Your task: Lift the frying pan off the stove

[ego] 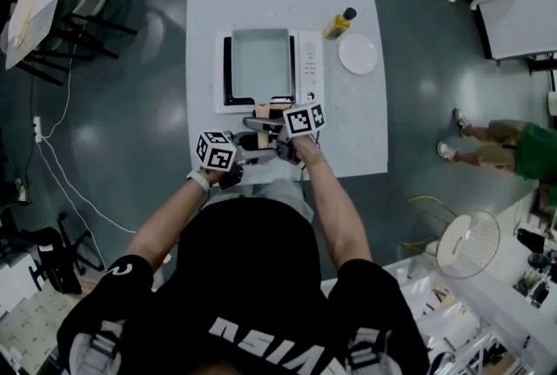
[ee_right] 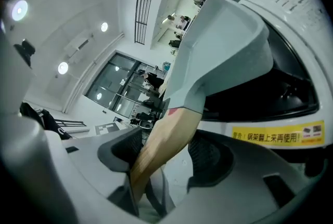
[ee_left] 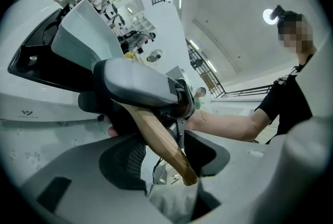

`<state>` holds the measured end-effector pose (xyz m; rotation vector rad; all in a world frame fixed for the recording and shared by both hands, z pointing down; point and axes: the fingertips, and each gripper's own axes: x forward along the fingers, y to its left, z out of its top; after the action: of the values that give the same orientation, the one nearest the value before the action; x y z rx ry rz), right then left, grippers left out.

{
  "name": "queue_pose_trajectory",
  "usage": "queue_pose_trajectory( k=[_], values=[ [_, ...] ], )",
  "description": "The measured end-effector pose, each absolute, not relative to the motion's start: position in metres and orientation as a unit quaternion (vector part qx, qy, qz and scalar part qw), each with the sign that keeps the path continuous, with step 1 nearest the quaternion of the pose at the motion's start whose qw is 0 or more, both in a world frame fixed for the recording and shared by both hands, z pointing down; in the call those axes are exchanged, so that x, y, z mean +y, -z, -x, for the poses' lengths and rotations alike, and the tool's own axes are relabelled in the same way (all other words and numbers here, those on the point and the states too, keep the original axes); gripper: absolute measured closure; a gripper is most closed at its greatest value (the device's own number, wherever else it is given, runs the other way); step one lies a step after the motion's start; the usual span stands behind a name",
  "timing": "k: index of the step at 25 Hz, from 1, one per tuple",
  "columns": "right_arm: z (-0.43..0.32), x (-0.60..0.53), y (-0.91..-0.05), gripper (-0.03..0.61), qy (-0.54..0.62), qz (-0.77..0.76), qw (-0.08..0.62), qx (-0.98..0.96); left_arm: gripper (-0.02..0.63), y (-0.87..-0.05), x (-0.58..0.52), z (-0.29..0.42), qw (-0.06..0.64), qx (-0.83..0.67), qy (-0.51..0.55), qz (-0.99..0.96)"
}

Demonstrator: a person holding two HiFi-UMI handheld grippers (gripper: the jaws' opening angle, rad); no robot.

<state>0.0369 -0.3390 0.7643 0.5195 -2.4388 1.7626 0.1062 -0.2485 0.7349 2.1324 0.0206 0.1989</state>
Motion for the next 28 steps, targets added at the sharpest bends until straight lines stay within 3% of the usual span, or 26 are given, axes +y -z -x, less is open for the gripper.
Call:
queue_pose_trajectory(
  k=[2,8,28],
  values=[
    [-0.034,-0.338,-0.762,0.345,-0.583,-0.16,0.033,-0.796,0.4,-0.734,-0.248,-0.105,0.482,0.011,-0.08,-0.872],
    [-0.033,-0.338,-0.76,0.368,-0.588,-0.156,0.017,-0.793,0.411,-0.735,-0.249,-0.102,0.485,0.007,-0.081,-0.871],
    [-0.024,-0.33,-0.72,0.367,-0.546,-0.178,-0.008,-0.819,0.408,-0.701,-0.236,-0.092,0.444,0.014,-0.089,-0.891]
  ],
)
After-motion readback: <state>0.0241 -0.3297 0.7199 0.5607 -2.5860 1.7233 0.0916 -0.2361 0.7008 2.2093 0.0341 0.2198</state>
